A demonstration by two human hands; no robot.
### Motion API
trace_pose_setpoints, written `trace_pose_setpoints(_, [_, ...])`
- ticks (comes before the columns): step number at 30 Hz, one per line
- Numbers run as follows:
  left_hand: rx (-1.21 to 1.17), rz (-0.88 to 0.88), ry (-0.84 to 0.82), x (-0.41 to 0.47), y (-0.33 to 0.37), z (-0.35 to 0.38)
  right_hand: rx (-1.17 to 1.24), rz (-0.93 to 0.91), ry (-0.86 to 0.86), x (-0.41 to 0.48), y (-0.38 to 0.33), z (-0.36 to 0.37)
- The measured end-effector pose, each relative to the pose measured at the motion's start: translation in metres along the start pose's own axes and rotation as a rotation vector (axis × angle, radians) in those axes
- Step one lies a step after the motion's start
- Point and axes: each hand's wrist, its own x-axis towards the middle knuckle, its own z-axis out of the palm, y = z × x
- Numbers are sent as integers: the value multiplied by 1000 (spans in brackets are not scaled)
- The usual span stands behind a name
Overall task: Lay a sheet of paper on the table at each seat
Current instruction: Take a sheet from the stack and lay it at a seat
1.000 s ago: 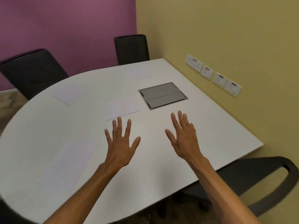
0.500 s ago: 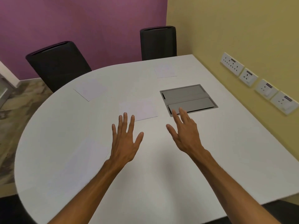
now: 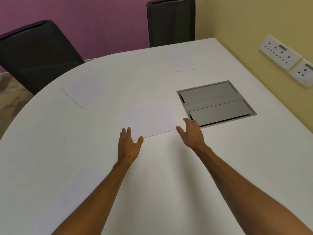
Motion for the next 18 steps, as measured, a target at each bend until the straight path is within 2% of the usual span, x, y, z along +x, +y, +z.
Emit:
trace_pose_setpoints(4, [103,-25,-145,39,-41,26,107,172,-80,45,14,36])
trace_pose_setpoints(7, [259,35,-215,60,-60,44,88,212,-117,66,23,60])
trace_pose_setpoints(14, [509,168,-252,74,-86,72,-15,262,-48,95,24,98])
trace_pose_setpoints(18, [570,242,-193,73,-102,83,-55,308,23,100,8,113])
